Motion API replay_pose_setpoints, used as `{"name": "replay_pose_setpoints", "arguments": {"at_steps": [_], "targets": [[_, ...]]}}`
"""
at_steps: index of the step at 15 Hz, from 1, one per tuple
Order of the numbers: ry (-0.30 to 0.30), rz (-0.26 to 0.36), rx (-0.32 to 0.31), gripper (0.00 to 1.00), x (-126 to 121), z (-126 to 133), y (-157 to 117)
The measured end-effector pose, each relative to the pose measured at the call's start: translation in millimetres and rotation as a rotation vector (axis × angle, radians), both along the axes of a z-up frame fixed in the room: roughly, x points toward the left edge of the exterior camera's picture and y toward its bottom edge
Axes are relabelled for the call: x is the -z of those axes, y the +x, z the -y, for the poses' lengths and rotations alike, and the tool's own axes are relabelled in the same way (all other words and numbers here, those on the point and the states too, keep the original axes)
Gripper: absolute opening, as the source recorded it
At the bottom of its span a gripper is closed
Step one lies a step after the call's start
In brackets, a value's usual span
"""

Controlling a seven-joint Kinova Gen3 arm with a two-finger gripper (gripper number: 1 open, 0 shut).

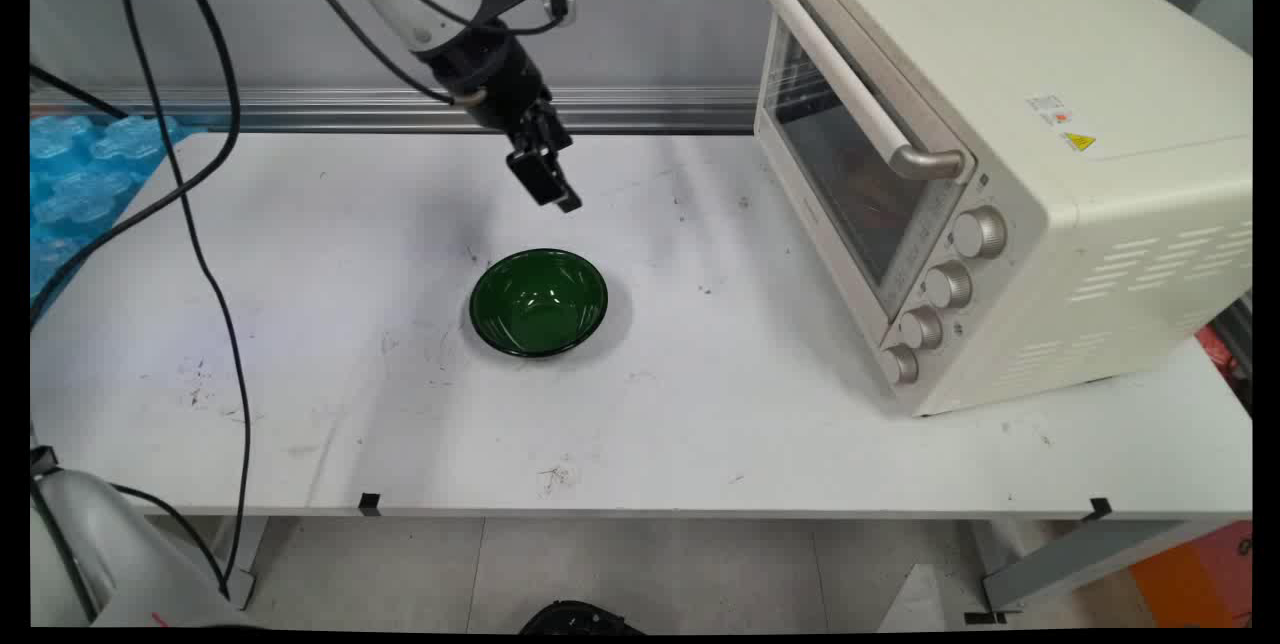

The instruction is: Open the oven

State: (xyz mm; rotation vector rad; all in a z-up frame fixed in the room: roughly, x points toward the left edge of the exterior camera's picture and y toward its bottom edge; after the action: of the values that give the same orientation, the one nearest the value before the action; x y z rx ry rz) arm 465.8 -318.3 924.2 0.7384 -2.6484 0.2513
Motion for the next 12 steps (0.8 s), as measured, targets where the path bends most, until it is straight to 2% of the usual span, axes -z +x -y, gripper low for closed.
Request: {"name": "replay_pose_setpoints", "arguments": {"at_steps": [6, 12], "targets": [[-0.040, -0.046, 0.021, 1.00, -16.8, 27.6, -19.2], [-0.086, -0.104, 0.030, 1.00, -45.1, 58.4, -49.7]]}}
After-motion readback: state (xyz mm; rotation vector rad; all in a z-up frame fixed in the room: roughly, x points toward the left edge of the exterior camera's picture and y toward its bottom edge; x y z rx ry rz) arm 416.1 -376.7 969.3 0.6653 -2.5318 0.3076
